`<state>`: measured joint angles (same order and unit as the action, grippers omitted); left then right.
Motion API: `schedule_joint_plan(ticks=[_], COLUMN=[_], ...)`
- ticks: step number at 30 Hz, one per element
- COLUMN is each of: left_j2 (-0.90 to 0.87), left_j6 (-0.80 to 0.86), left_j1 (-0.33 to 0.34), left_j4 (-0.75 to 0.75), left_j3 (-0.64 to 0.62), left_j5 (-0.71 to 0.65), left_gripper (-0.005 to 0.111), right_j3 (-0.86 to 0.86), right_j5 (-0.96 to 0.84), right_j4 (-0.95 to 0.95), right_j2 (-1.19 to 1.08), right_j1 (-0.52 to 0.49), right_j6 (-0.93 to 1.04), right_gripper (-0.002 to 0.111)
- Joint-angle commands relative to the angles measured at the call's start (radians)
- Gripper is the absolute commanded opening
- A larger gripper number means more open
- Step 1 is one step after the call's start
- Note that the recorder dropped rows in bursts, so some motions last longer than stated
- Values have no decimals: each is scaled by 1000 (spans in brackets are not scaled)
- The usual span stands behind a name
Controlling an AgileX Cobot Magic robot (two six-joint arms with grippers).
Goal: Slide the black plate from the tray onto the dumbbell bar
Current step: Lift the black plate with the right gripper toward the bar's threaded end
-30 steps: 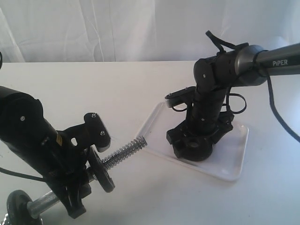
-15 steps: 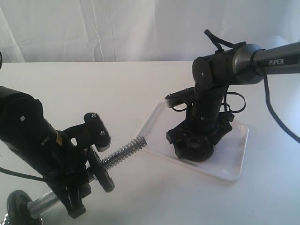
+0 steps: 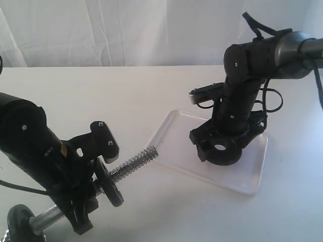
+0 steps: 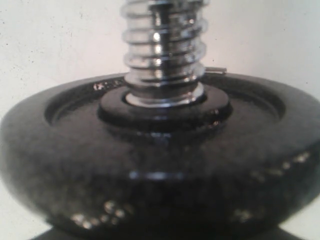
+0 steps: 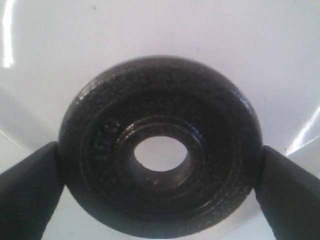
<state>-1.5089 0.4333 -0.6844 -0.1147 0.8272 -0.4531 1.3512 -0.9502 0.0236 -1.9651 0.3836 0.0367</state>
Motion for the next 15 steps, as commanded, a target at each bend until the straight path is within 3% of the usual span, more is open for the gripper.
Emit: schedule_joint_plan(ticks=[1,15], left_j2=[43,43], left_j6=[-11,-11], left_j1=[-6,-6], left_j4=[-41,-41], left_j3=[23,23], left_j5=[45,80], left_gripper=[0,0], right_j3=[3,-5], right_j5=[-3,-72], right_j4=[55,228], right_j2=[49,198], right_j1=[-6,-8], right_j6=[40,187], right_gripper=[0,0])
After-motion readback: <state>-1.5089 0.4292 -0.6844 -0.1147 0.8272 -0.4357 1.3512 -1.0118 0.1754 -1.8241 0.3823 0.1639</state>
